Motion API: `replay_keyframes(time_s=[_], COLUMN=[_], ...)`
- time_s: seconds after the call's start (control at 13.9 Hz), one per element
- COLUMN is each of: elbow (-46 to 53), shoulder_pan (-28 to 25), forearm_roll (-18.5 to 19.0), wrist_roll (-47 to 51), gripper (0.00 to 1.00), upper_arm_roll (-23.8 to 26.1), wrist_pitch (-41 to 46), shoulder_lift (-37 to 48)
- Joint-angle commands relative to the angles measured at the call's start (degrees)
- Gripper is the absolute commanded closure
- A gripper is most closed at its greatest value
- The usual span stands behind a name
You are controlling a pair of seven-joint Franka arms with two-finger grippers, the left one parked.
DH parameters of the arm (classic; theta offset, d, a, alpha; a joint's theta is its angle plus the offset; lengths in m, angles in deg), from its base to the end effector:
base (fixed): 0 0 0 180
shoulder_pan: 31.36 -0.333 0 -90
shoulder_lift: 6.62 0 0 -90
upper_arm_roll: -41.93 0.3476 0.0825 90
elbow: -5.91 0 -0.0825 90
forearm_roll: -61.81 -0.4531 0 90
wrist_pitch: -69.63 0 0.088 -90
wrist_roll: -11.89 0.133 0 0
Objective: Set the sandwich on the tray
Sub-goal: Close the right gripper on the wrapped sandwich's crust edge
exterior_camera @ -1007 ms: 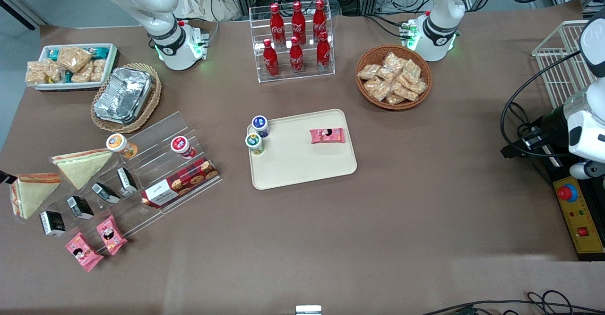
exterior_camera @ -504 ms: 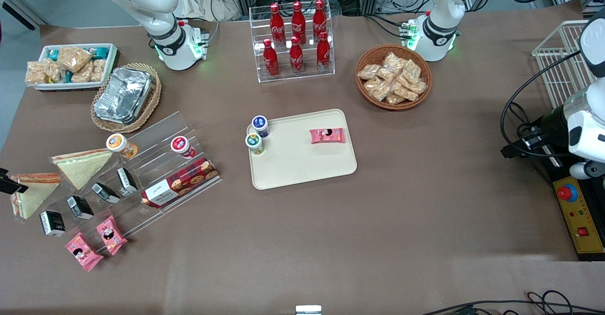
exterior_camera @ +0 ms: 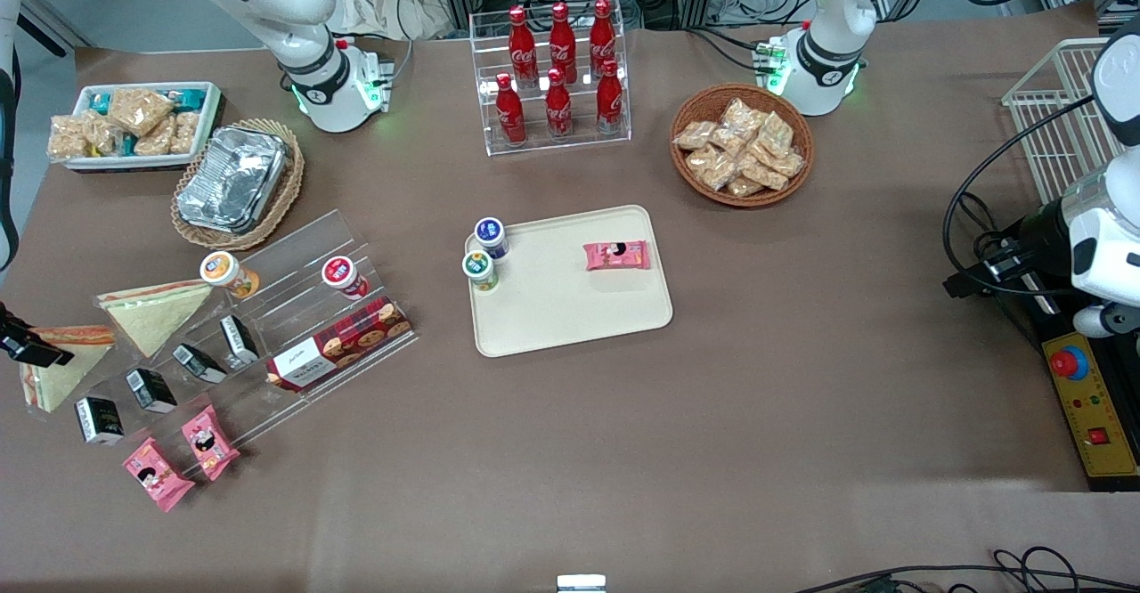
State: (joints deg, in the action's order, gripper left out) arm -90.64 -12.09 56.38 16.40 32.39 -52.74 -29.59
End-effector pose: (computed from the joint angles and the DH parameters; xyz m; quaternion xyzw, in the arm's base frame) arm 0.6572 -0.3426 0.3444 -0.9526 0.3027 -0.0292 0.0024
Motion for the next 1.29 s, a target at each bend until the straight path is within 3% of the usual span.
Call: replay_keyframes(time_s=[0.0,0.5,0.94,1.22], elbow=[-0.39,1.54,13.49,14.46], shoulder_pan=[0.6,1.57,0.61,-7.37], forearm_roll=[-0.46,-0.72,-0.72,-0.1], wrist_roll=[-0.55,-3.72,-2.32,5.12], gripper=[1.0,1.0,1.0,1.0], upper_arm_roll=[0.49,0.58,1.19,1.55], wrist_pitch=[-1.2,0.99,22.42,29.72], shoulder_lift=[-0.15,0.64,2.57,7.66])
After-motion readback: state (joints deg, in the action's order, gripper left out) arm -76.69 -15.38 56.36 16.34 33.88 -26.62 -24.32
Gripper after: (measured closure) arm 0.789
